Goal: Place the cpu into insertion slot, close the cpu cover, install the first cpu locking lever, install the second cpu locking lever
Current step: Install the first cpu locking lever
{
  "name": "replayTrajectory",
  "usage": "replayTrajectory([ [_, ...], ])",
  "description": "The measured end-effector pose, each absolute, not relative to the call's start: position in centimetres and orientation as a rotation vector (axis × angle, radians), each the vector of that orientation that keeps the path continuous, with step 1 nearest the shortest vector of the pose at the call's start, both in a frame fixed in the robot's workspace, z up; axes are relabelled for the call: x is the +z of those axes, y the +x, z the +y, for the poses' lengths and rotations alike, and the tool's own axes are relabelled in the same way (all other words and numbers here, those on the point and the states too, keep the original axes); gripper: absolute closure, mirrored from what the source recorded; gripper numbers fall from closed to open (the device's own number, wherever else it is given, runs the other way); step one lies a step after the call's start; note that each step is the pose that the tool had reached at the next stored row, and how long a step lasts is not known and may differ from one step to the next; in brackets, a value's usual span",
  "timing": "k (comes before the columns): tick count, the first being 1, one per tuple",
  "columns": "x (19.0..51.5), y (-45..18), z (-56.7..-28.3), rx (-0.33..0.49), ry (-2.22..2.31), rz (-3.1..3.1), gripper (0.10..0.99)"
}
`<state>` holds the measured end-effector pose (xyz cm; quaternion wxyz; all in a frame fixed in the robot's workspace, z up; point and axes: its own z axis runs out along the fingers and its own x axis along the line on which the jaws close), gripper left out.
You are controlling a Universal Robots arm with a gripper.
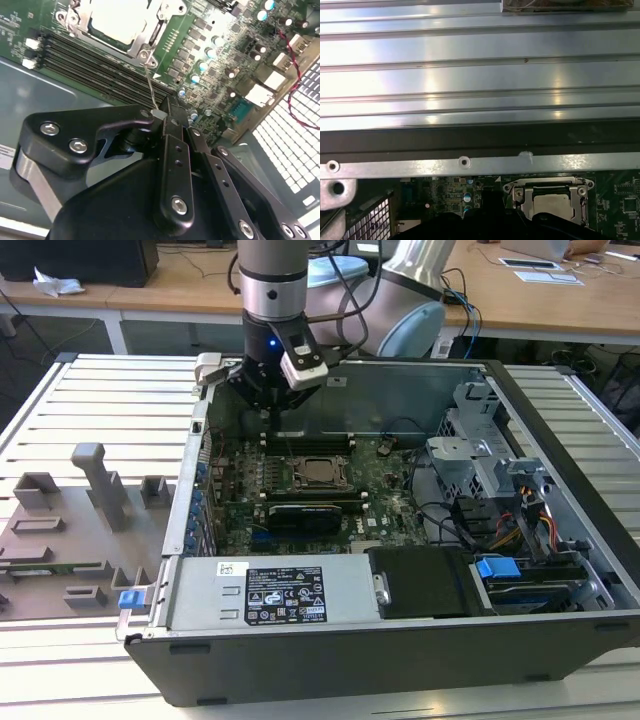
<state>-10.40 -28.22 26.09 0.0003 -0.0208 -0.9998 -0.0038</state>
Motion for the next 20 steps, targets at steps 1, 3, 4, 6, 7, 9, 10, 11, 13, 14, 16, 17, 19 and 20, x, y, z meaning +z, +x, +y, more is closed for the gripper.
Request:
replayTrajectory([
  [1,26.1,-10.3,-28.2,-0.012,-0.065,-3.140,0.980],
  [3,26.1,-9.9,-28.2,-0.012,-0.065,-3.140,0.980],
  [4,26.1,-9.7,-28.2,-0.012,-0.065,-3.140,0.980],
  [6,26.1,-9.5,-28.2,-0.012,-0.065,-3.140,0.980],
  [7,26.1,-9.4,-28.2,-0.012,-0.065,-3.140,0.980],
  [9,26.1,-9.1,-28.2,-0.012,-0.065,-3.140,0.980],
  [10,26.1,-8.9,-28.2,-0.012,-0.065,-3.140,0.980],
  [11,26.1,-8.7,-28.2,-0.012,-0.065,-3.140,0.980],
  [13,26.1,-8.2,-28.2,-0.012,-0.065,-3.140,0.980],
  [14,26.1,-8.1,-28.2,-0.012,-0.065,-3.140,0.980],
  [16,26.1,-7.6,-28.2,-0.012,-0.065,-3.139,0.980],
  [17,26.1,-7.5,-28.2,-0.012,-0.065,-3.139,0.980],
  [19,26.1,-7.3,-28.2,-0.012,-0.065,-3.139,0.980],
  [20,26.1,-7.2,-28.2,-0.012,-0.065,-3.139,0.980],
])
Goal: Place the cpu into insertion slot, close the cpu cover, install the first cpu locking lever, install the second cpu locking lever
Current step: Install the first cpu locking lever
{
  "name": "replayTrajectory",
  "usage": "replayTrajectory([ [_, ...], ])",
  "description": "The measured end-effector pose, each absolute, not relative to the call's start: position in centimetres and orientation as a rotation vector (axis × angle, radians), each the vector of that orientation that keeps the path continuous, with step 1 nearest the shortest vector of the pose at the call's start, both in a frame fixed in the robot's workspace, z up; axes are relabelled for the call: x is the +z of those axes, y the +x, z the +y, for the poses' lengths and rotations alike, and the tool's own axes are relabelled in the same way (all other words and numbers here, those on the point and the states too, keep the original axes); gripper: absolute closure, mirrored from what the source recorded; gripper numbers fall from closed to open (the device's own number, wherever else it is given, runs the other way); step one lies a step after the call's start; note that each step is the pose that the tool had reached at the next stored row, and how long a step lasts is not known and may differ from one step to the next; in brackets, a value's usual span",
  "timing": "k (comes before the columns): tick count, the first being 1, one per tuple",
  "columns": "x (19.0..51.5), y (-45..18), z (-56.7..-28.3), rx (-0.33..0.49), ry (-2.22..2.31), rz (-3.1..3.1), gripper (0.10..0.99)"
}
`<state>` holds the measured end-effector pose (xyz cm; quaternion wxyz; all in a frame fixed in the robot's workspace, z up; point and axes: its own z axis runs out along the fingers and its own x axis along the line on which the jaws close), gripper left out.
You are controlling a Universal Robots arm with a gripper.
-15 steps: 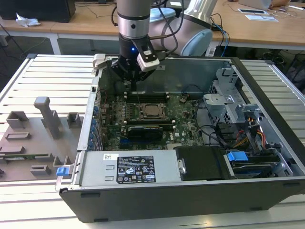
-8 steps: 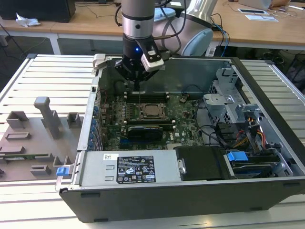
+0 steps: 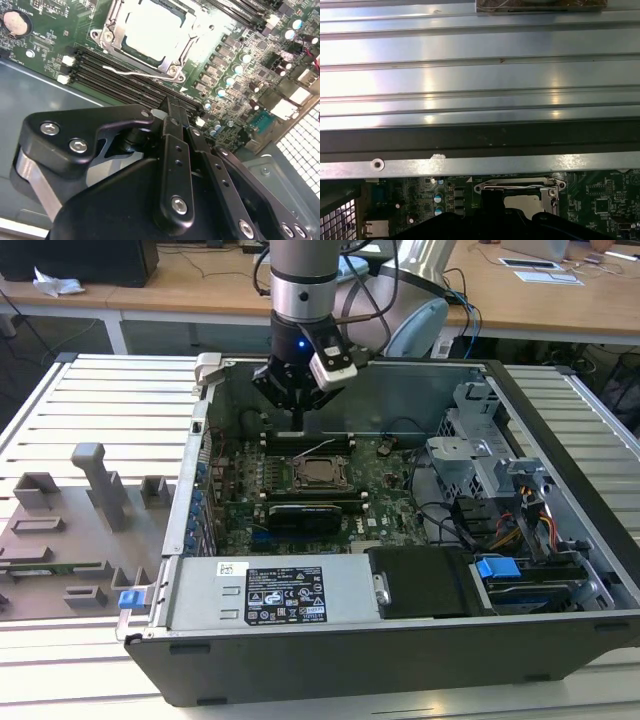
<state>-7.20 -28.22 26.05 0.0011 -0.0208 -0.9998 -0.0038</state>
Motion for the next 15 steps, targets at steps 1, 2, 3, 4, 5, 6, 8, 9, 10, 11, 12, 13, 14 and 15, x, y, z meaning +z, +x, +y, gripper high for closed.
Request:
replayTrajectory([
  [1,26.0,-7.2,-28.2,-0.012,-0.065,-3.139,0.980],
  [2,26.0,-7.2,-28.2,-0.012,-0.065,-3.139,0.980],
  [3,26.0,-7.2,-28.2,-0.012,-0.065,-3.139,0.980],
  [4,26.0,-7.2,-28.2,-0.012,-0.065,-3.139,0.980],
  [5,26.0,-7.2,-28.2,-0.012,-0.065,-3.139,0.980],
  [6,26.0,-7.2,-28.2,-0.013,-0.065,-3.139,0.980],
  [8,26.0,-7.2,-28.4,-0.016,-0.065,-3.139,0.980],
  [9,26.0,-7.2,-28.6,-0.022,-0.065,-3.139,0.980],
  [10,26.0,-7.2,-28.8,-0.034,-0.065,-3.138,0.980],
  [11,26.0,-7.2,-28.9,-0.042,-0.065,-3.138,0.980],
  [12,26.0,-7.2,-29.1,-0.055,-0.065,-3.138,0.980],
  [13,26.0,-7.2,-29.2,-0.079,-0.065,-3.137,0.980],
  [14,26.0,-7.2,-29.3,-0.095,-0.065,-3.136,0.980],
  [15,26.0,-7.2,-29.4,-0.118,-0.065,-3.135,0.980],
])
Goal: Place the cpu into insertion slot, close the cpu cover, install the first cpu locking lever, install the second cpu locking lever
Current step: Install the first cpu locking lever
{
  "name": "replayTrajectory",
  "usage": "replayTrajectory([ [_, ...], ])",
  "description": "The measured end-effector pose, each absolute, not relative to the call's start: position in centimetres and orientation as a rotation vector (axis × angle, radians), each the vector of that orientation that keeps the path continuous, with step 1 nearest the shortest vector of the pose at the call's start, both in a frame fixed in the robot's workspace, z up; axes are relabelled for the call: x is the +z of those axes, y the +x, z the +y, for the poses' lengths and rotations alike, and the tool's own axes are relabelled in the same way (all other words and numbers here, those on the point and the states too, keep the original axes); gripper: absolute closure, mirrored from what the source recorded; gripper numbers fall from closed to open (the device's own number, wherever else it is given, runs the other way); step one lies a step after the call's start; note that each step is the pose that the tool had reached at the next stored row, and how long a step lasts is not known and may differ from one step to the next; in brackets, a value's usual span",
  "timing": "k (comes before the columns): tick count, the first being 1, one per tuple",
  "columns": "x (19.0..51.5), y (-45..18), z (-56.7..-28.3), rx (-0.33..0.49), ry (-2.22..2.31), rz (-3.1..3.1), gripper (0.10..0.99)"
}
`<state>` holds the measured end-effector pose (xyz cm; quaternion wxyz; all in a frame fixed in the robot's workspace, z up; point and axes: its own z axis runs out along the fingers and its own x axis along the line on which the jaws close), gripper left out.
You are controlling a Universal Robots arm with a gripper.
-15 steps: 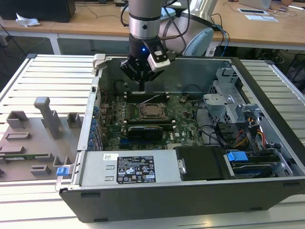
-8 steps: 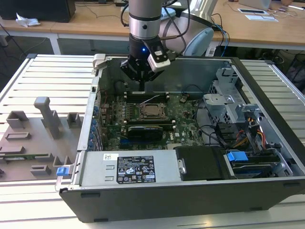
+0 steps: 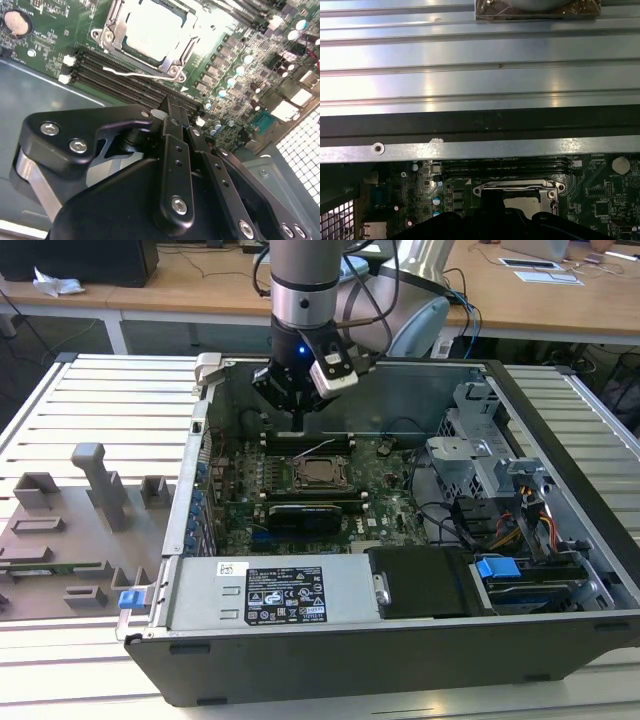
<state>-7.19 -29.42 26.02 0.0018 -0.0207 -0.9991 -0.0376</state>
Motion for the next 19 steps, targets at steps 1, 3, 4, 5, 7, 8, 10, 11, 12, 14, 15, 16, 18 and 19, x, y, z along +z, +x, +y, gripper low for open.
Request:
replayTrajectory([
  [1,26.0,-7.2,-29.5,-0.133,-0.065,-3.134,0.980],
  [3,26.0,-7.2,-29.5,-0.139,-0.065,-3.134,0.980],
  [4,26.0,-7.2,-29.6,-0.139,-0.065,-3.134,0.980],
  [5,26.0,-7.2,-29.6,-0.139,-0.065,-3.134,0.980],
  [7,26.0,-7.2,-29.6,-0.139,-0.065,-3.134,0.980],
  [8,26.0,-7.2,-29.6,-0.139,-0.065,-3.134,0.980],
  [10,25.8,-7.2,-29.6,-0.139,-0.065,-3.134,0.980],
  [11,25.7,-7.2,-29.6,-0.139,-0.065,-3.134,0.980],
  [12,25.5,-7.2,-29.6,-0.139,-0.065,-3.134,0.980],
  [14,25.3,-7.2,-29.6,-0.139,-0.065,-3.134,0.980],
  [15,25.2,-7.2,-29.6,-0.139,-0.065,-3.134,0.980],
  [16,25.1,-7.2,-29.6,-0.139,-0.065,-3.134,0.980],
  [18,24.9,-7.2,-29.6,-0.139,-0.065,-3.134,0.980],
  [19,24.8,-7.2,-29.6,-0.139,-0.065,-3.134,0.980],
])
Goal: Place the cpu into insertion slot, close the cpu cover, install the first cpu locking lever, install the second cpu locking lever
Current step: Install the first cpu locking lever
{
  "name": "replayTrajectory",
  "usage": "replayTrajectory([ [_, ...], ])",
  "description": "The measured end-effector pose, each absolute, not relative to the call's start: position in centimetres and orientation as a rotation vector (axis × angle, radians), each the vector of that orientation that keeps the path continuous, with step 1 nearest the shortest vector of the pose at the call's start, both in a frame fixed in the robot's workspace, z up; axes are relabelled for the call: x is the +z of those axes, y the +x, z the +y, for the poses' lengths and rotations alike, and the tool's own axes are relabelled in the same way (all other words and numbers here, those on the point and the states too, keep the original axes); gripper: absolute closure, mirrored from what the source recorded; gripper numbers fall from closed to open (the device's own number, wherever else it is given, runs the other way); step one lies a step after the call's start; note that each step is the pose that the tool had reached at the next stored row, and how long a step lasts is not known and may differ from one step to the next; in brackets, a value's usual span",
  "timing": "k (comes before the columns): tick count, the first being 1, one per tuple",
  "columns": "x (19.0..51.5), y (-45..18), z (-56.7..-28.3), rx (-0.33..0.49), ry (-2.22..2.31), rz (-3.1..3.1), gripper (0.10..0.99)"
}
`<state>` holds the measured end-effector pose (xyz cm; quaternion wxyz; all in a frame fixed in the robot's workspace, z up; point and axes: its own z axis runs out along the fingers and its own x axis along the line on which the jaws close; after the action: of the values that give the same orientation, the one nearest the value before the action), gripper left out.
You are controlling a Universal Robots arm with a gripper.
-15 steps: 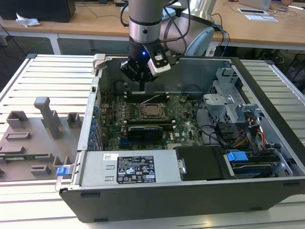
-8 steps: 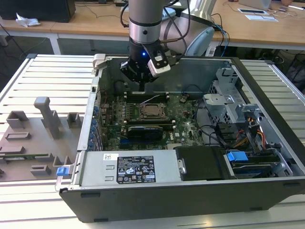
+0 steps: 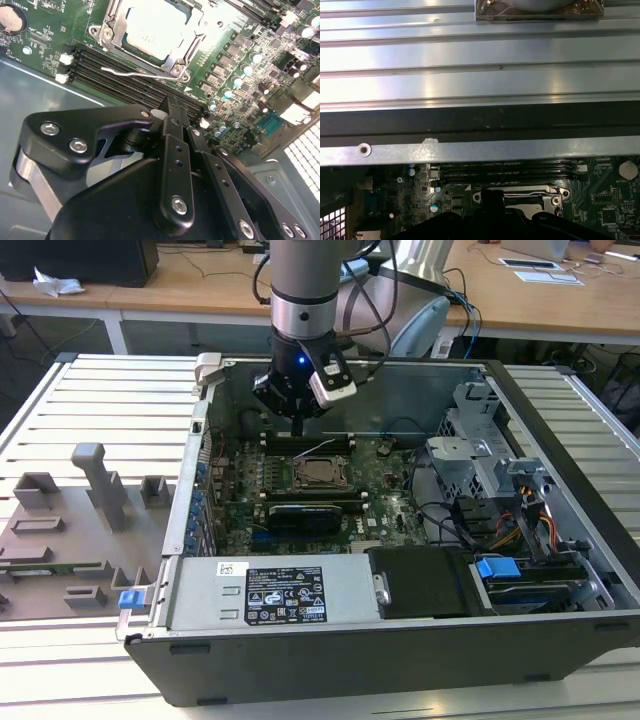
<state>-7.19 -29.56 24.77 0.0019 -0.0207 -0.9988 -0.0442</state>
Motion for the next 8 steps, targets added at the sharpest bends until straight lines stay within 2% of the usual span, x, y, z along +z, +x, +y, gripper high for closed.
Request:
replayTrajectory([
  [8,23.89,-7.19,-29.56,-0.139,-0.065,-3.134,0.980],
])
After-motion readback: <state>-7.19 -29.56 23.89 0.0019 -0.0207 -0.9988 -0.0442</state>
